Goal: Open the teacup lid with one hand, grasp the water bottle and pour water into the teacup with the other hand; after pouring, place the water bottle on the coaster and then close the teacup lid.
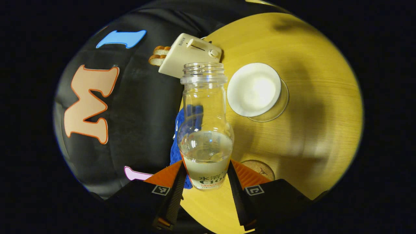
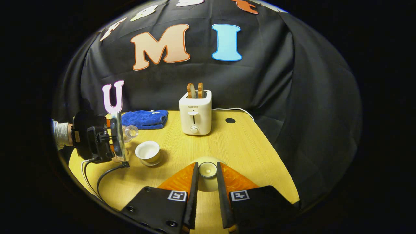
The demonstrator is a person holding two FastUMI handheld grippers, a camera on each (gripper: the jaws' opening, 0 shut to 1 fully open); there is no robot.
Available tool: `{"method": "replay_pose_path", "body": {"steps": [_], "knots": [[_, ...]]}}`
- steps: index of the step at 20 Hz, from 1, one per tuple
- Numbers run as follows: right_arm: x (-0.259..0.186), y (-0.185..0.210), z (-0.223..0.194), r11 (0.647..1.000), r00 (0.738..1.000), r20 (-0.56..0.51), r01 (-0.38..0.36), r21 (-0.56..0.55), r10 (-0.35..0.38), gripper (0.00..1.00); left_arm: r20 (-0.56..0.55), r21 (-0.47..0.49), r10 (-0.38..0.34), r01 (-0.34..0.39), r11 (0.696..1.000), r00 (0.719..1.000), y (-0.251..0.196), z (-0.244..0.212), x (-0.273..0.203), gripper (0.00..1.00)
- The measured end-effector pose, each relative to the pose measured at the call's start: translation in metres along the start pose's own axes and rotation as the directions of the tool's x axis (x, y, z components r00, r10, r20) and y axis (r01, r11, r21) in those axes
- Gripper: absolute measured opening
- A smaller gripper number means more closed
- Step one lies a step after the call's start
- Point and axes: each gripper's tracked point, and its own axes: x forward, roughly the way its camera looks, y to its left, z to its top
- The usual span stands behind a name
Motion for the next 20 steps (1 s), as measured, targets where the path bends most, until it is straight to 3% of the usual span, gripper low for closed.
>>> {"method": "replay_pose_path", "body": {"steps": [9, 20], "knots": [[0.000, -0.007, -0.012, 0.999, 1.000, -0.016, -0.005, 0.034, 0.006, 0.34, -0.100, 0.189, -0.018, 0.037, 0.981, 0.995, 0.002, -0.008, 0.004, 0.69], [0.000, -0.017, -0.023, 0.995, 0.999, -0.041, -0.008, 0.095, 0.012, 0.33, -0.210, 0.372, -0.035, 0.113, 0.921, 0.977, 0.013, -0.014, 0.003, 0.69]]}}
